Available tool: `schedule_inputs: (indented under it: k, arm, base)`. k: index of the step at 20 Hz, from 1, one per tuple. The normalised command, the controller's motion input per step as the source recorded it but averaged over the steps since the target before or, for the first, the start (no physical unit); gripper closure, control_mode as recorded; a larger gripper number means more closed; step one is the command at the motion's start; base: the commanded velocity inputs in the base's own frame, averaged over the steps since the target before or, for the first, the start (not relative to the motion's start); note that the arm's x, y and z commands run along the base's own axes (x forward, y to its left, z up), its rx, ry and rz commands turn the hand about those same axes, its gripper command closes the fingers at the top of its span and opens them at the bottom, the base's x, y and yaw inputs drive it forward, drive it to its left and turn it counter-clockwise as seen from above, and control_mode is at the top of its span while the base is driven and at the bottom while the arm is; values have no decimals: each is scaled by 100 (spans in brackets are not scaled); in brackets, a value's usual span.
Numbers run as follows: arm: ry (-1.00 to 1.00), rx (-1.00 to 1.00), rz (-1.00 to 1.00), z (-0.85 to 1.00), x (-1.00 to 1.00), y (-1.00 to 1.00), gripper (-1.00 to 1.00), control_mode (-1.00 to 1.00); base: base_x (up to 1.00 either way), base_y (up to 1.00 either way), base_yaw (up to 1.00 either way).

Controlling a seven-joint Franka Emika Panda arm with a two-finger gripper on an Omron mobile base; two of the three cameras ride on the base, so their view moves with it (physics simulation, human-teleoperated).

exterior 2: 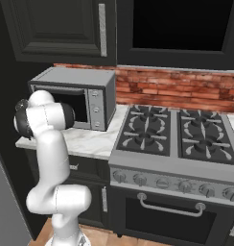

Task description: Place the mayonnaise and ketchup from the counter to the top shelf of the fridge. If the existing items in the fridge are on the top shelf, move them to other shelves.

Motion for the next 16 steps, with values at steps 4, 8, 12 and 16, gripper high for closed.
schedule_inputs:
  k: [4,8,12,16]
  arm:
    - [-13,0,0,69,-58,0,100,-100]
    - [-21,-1,-1,100,-95,0,100,-100]
    - [-16,0,-5,100,-100,-8,100,-100]
    - [-7,0,-6,100,-100,-26,100,-100]
  base:
    - [0,0,0]
    - [0,0,0]
    - [0,0,0]
    - [0,0,0]
